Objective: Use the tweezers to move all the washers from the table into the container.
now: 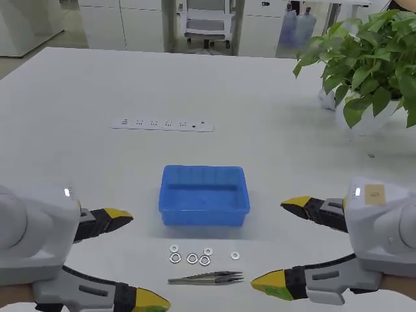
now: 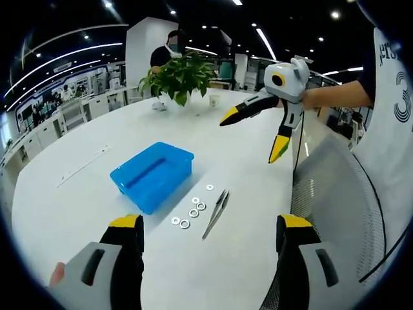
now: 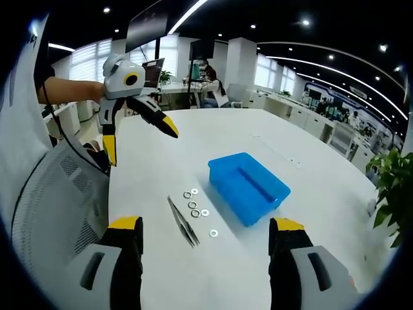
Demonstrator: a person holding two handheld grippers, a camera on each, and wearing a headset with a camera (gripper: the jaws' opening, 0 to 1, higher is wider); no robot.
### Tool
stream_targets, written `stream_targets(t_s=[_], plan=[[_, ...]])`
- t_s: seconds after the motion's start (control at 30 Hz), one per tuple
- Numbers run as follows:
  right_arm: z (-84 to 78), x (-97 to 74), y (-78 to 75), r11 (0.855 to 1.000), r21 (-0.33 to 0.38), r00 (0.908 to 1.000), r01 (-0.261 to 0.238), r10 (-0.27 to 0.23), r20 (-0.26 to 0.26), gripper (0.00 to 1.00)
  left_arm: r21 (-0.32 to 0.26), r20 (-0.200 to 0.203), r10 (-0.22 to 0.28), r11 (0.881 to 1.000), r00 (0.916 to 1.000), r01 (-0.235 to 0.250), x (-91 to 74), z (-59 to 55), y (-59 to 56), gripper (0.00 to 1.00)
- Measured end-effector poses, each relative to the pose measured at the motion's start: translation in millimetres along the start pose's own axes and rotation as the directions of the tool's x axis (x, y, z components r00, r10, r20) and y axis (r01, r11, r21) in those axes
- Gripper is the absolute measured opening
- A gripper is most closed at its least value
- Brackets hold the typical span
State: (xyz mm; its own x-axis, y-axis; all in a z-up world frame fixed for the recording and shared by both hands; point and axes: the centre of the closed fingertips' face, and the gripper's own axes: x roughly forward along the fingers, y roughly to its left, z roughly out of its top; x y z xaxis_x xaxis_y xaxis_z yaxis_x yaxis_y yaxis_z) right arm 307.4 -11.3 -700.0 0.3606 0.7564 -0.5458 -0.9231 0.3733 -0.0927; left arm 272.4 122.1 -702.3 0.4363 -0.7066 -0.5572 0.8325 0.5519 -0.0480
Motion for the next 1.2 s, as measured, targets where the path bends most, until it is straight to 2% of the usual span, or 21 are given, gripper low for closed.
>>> stream_targets(t_s=[0.37,0.53,0.67,0.9,1.03,1.17,1.2], plan=[[-5.8,1.7,1.7,1.000,0.010,0.9998,-0.015,0.015,-0.015,0.80,-0.009,0.000,-0.010,1.000,1.0000,0.010,3.3,-2.5,-0.8,0.89],[-7.2,3.7,2.4,1.000,0.011,0.9996,-0.022,0.022,-0.020,0.79,-0.007,-0.022,-0.015,1.000,0.9997,0.015,5.4,-8.9,-0.4,0.88],[-11.0,6.2,0.3,1.000,0.004,0.9992,-0.022,0.023,-0.034,0.79,-0.024,-0.011,-0.024,0.999,0.9997,0.024,6.7,-8.8,-0.7,0.87],[-16.3,12.3,0.3,0.999,0.011,0.9981,-0.038,0.038,-0.049,0.78,-0.039,-0.016,-0.033,0.999,0.9993,0.033,13.1,-12.9,2.2,0.83],[-20.0,17.1,0.5,0.999,0.018,0.9971,-0.048,0.049,-0.059,0.77,-0.035,-0.027,-0.044,0.998,0.9987,0.043,19.7,-18.0,1.9,0.81],[-23.2,23.9,1.3,0.998,0.018,0.9954,-0.059,0.061,-0.074,0.72,-0.024,-0.057,-0.039,0.999,0.9976,0.038,27.0,-27.1,2.5,0.78],[-22.3,26.4,3.1,0.997,0.021,0.9952,-0.068,0.069,-0.069,0.69,-0.039,-0.069,-0.039,0.999,0.9969,0.036,31.3,-29.9,1.9,0.75]])
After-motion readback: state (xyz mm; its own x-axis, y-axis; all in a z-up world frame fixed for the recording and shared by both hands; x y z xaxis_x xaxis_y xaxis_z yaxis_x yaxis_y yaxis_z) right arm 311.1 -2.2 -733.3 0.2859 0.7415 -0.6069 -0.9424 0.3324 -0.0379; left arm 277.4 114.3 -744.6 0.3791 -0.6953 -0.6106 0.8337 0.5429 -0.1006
